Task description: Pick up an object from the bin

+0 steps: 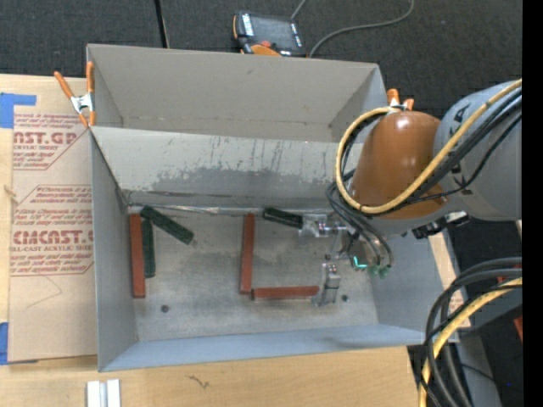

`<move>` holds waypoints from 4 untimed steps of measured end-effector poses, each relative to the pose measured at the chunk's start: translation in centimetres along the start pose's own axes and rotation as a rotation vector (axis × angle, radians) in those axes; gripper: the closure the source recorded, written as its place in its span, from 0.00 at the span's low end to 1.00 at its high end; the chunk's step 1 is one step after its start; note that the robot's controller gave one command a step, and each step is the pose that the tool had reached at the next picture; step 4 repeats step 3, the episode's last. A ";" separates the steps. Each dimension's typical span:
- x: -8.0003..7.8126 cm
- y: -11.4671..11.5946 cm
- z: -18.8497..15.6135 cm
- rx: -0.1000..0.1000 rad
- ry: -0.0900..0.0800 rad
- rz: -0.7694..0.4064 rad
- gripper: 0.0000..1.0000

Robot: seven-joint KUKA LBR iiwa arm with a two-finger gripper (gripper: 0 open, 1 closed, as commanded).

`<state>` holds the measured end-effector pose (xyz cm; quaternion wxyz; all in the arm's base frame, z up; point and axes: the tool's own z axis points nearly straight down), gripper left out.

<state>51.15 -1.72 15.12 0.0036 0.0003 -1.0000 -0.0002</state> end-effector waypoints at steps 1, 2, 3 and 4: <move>-0.6 0.1 8.5 0.000 -0.002 -0.179 0.00; -0.7 0.1 8.1 0.001 -0.006 -0.178 1.00; 1.5 0.9 -6.8 0.002 -0.016 -0.167 1.00; 1.5 0.9 -6.8 0.002 -0.016 -0.167 1.00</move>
Offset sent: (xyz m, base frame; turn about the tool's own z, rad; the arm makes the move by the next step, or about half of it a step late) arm 0.0071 0.0000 -0.0812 -0.1776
